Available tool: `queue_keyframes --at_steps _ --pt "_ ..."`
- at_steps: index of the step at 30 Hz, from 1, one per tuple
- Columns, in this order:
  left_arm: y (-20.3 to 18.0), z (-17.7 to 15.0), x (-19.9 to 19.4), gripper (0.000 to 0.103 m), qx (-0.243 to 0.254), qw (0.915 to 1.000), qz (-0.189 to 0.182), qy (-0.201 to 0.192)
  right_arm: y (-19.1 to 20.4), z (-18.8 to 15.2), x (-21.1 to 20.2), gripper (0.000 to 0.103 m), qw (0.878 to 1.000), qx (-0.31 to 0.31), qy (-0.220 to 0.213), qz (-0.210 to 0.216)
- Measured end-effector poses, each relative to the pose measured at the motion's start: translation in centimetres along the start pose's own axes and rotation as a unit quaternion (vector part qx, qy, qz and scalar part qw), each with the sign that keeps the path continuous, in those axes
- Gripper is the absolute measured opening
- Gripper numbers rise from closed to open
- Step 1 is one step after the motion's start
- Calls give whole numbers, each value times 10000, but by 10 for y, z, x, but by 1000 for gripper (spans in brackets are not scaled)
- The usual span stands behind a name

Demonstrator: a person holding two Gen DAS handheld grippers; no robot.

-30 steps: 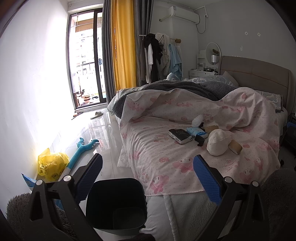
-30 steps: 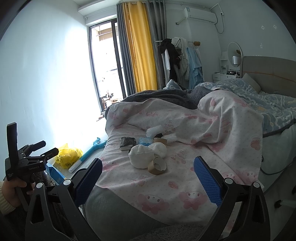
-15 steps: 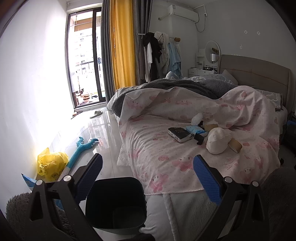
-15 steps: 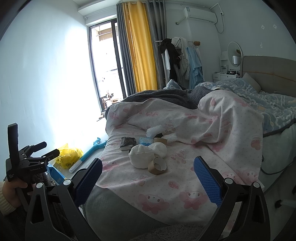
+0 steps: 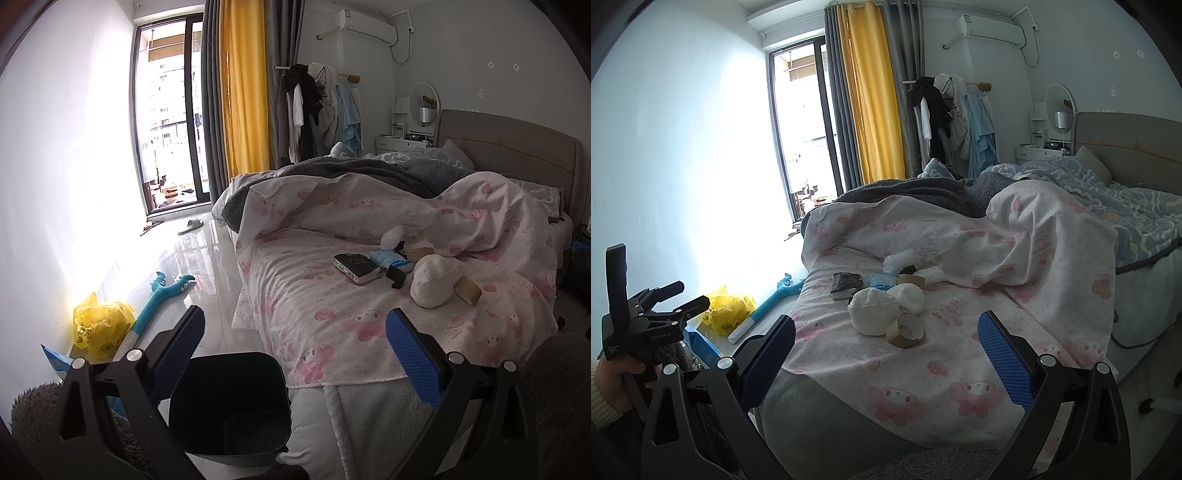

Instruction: Collect trash

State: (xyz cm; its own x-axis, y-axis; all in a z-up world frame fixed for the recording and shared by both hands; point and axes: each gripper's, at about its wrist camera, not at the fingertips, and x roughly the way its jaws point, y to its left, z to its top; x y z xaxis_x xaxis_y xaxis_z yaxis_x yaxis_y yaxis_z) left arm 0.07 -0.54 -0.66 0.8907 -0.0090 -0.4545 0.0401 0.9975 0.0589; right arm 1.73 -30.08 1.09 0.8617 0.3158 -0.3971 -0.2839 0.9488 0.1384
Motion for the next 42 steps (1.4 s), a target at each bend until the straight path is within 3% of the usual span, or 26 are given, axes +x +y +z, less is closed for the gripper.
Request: queue_keyframes --at_steps 35,42 --pt "-4 0 5 100 49 9999 76 139 2 -5 6 100 10000 11 75 3" --pt "-4 1 4 100 15 9998 -154 148 3 -3 10 100 9997 -44 256 38"
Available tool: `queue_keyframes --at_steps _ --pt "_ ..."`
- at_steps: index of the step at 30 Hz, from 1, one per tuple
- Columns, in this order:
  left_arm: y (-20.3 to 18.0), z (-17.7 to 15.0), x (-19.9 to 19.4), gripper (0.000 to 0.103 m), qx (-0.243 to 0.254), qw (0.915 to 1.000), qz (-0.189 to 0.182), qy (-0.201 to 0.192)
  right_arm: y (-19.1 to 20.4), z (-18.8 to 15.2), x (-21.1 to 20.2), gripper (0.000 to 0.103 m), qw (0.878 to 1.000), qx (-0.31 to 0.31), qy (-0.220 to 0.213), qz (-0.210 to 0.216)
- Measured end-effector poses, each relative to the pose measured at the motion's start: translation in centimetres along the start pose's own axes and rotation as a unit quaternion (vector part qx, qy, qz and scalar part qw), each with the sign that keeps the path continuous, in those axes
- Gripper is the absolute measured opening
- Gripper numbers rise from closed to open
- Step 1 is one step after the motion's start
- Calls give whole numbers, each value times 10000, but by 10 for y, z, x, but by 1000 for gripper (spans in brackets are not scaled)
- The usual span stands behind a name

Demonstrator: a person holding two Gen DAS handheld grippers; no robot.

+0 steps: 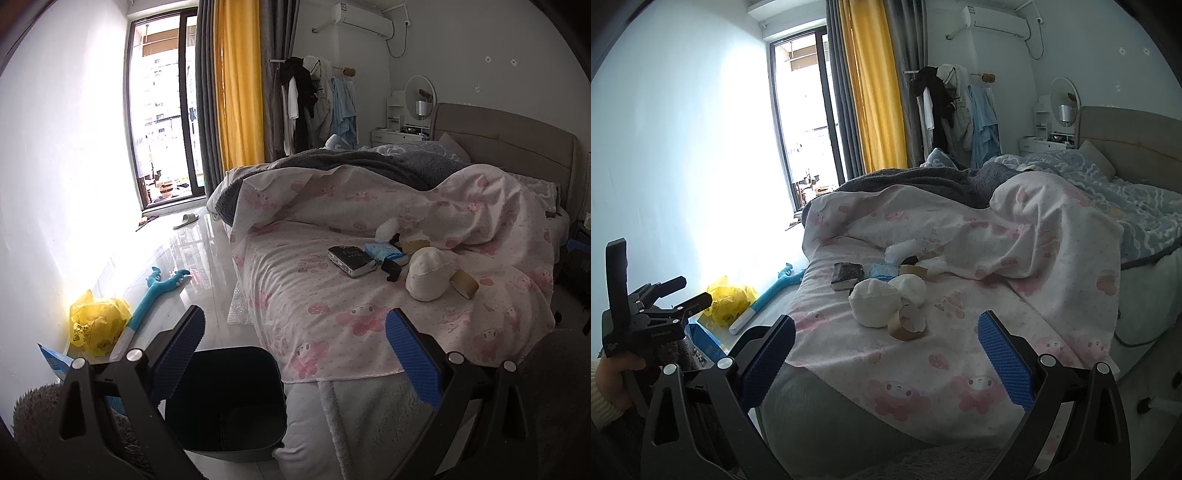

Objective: Collect trash
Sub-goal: 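Close the right gripper on the brown tape core while the left tool approaches a white tissue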

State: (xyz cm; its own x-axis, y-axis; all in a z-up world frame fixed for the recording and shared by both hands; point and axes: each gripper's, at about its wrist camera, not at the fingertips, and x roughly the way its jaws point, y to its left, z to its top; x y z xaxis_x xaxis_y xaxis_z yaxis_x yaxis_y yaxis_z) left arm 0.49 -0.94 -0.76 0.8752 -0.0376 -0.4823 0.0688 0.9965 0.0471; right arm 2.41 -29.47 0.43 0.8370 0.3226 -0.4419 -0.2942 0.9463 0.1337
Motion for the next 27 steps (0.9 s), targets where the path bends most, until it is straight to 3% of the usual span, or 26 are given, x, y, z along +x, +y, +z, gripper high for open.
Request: queue_keyframes --at_steps 5,7,20,27 --pt "-5 5 1 99 115 9997 -175 -87 1 3 12 99 9997 -42 257 -29" --pt "-7 7 4 99 152 9996 -237 -91 -1 5 17 94 9995 -36 308 42" --pt "-25 16 49 99 273 9945 -973 264 -21 12 72 91 9960 134 786 403" --pt "-46 21 73 98 609 9892 -1284 345 -33 13 105 79 9934 98 1052 445"
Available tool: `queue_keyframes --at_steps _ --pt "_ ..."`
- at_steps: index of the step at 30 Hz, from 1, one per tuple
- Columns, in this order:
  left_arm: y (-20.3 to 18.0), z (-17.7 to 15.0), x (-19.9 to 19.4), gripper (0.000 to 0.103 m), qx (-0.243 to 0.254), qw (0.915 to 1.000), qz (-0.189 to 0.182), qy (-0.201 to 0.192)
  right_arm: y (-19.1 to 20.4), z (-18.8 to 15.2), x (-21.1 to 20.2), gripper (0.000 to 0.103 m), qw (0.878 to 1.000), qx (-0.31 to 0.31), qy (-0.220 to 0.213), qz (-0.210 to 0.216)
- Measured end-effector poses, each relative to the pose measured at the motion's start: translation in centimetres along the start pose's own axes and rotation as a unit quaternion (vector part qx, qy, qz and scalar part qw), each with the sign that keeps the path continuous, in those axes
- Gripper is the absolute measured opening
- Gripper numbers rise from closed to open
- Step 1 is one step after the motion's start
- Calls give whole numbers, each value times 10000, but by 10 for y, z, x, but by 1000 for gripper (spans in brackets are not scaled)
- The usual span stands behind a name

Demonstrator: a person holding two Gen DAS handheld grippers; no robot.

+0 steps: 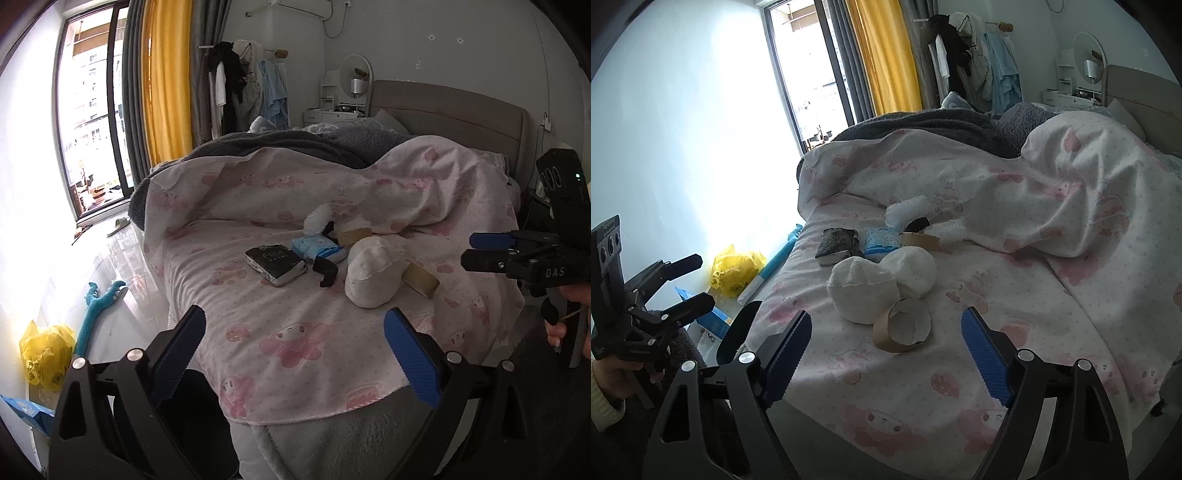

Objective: Collect trash
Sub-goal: 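Close the right gripper on the brown tape core while the left tool approaches a white tissue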

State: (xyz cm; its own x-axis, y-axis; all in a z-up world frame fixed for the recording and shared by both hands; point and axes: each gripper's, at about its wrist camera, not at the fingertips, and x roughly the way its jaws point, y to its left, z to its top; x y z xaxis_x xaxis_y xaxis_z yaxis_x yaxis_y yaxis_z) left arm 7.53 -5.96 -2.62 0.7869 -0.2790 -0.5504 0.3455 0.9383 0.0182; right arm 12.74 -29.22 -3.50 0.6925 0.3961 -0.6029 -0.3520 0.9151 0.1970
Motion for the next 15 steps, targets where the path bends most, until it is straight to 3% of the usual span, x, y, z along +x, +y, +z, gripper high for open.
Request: queue_keyframes --at_steps 7,15 --pt "-3 7 23 95 -69 9995 -276 105 -13 -1 40 68 9986 -144 456 204" --pt "-8 13 45 95 -147 9985 -490 178 -33 -2 62 63 9962 199 569 636"
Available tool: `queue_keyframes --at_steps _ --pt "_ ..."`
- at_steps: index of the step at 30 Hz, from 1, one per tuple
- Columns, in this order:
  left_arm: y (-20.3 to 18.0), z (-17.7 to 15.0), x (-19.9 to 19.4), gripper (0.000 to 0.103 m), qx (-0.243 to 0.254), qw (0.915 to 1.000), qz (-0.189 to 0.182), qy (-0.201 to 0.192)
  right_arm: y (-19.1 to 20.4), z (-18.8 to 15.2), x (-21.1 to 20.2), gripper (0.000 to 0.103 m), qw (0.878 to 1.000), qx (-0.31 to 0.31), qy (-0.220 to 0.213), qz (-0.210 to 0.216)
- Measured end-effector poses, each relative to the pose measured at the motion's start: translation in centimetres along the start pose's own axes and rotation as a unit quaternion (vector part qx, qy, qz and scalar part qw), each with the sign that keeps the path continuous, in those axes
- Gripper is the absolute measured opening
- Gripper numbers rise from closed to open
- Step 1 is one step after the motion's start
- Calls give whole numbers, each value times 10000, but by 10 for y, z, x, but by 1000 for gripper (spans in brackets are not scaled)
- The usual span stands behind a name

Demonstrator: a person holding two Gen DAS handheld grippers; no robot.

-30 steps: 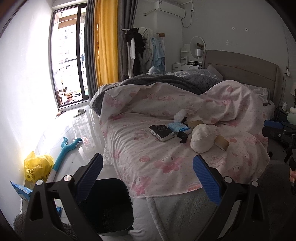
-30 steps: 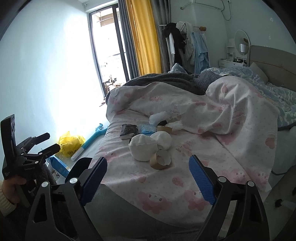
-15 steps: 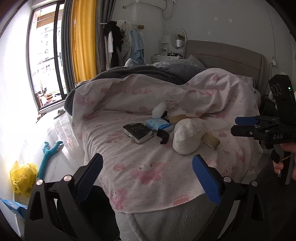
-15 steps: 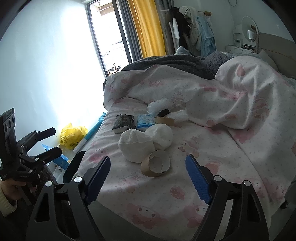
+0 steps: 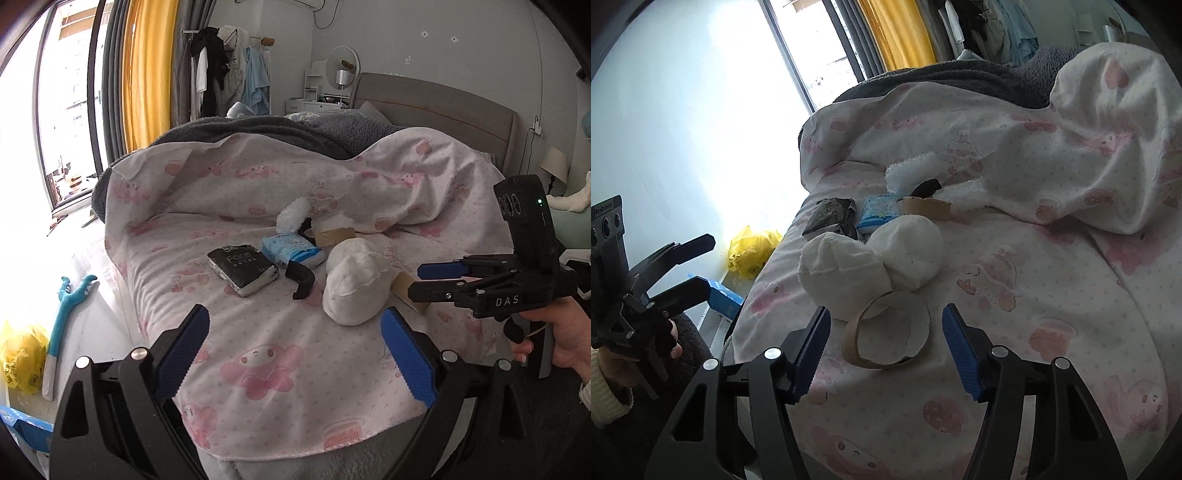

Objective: Collect trash
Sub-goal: 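Close the right gripper on the brown tape core while the left tool approaches a white tissue, then grasp the white crumpled tissue with the left gripper while the right gripper lifts the tape core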

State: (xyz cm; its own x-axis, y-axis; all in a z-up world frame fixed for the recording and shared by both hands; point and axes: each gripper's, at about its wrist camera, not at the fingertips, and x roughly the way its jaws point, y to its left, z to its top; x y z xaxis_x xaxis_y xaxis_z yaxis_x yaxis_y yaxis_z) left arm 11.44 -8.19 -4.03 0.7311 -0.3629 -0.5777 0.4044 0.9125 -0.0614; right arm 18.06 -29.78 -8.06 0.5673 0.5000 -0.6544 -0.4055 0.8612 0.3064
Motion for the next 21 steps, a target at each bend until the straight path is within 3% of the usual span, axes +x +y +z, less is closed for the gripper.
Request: queue_keyframes --at_steps 8,13,21 --pt "-8 1 23 95 -149 9990 -393 179 -16 2 13 59 9992 181 118 347" --pt "-12 1 37 88 -239 9977 -542 332 -17 -1 22 53 9984 116 322 453" --pt "-23 2 55 85 -424 9961 -637 433 -11 -3 19 49 9990 -217 288 247"
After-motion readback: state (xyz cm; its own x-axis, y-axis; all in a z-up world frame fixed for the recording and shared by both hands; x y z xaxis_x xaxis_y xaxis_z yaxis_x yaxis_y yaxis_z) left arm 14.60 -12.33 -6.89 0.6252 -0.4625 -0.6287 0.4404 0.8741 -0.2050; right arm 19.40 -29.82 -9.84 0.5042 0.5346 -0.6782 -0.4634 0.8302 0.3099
